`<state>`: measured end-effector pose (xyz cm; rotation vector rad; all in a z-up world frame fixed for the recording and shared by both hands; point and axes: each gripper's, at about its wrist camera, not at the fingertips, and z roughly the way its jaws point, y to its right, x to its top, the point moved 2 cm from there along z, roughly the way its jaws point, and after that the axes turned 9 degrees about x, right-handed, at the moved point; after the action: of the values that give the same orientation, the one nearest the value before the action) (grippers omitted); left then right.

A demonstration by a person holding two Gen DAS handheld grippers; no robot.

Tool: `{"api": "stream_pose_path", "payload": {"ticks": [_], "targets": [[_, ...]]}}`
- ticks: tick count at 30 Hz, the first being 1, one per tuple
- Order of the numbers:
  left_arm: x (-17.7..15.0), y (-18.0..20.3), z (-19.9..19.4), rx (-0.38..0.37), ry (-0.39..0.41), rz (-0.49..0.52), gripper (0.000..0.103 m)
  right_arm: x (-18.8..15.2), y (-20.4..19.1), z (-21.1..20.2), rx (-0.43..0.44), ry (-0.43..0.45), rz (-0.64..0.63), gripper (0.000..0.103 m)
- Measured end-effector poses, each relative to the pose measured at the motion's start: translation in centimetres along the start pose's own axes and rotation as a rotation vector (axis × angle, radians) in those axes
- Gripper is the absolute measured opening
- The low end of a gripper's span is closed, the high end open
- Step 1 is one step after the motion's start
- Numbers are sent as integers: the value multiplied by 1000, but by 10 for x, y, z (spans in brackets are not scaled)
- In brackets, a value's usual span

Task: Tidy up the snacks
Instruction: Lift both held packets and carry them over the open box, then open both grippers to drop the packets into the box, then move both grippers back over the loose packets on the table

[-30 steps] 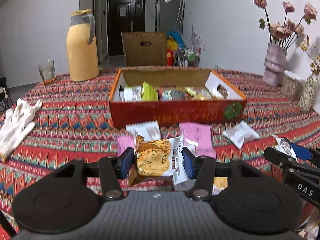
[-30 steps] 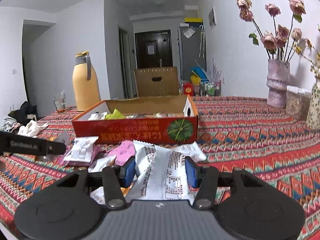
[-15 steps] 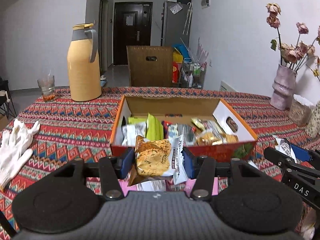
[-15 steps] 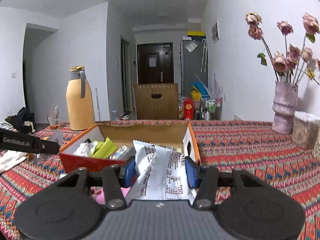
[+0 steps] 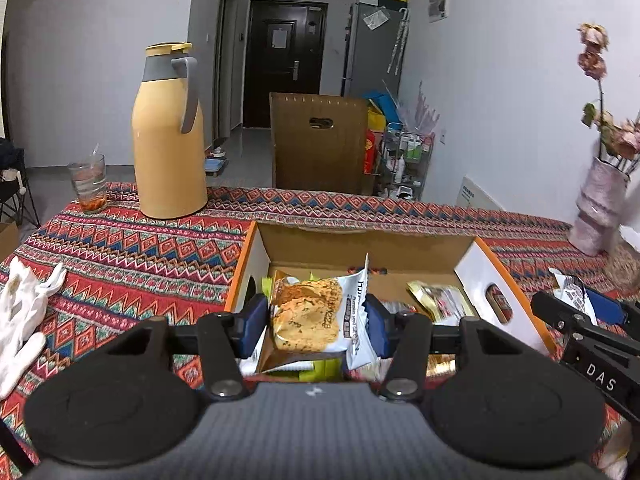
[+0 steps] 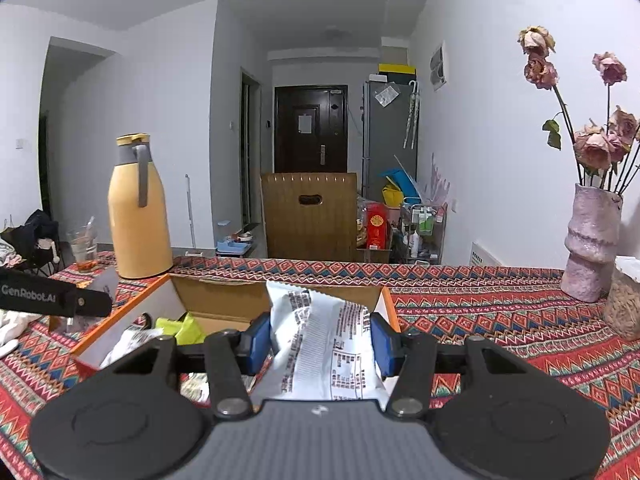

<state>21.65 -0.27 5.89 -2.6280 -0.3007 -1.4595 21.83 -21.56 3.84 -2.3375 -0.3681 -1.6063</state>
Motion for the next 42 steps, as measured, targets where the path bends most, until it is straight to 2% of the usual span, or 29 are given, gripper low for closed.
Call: {"api": "stream_pose_path", "payload": {"ticks": [6, 12, 21, 24, 25, 26, 27, 28, 29, 30, 31, 42], "targets": [[12, 3, 32, 15, -4, -32, 52, 6, 9, 36, -10, -20, 10, 50], [2, 3, 68, 25, -34, -35, 52, -6, 18, 65, -43, -20, 24, 50], [-9, 5, 85, 15, -40, -20, 52, -24, 20, 83, -5, -74, 28, 50], [-12, 6, 85, 20, -44, -18, 56, -28, 17, 85, -2, -91, 24, 51], [-12, 6, 84, 26, -38, -22, 61, -29, 17, 84, -5, -88, 23, 52], [-11, 5, 82, 26, -29, -26, 66, -29, 16, 83, -7, -83, 24, 58], [-11, 4, 80, 20, -15, -34, 75, -28, 16, 82, -9, -76, 27, 63], [-10, 3, 77, 16, -3, -41, 87, -27, 15, 81, -13, -67, 30, 78], [-10, 2, 74, 18, 9, -49, 93, -26, 15, 78, -20, -54, 33, 92], [-10, 1, 71, 23, 23, -59, 103, -26, 15, 75, -27, -38, 34, 98], [-9, -1, 69, 29, 39, -68, 103, -25, 16, 73, -30, -28, 37, 103], [-8, -1, 65, 24, 36, -70, 103, -23, 20, 65, -22, -26, 59, 103]]}}
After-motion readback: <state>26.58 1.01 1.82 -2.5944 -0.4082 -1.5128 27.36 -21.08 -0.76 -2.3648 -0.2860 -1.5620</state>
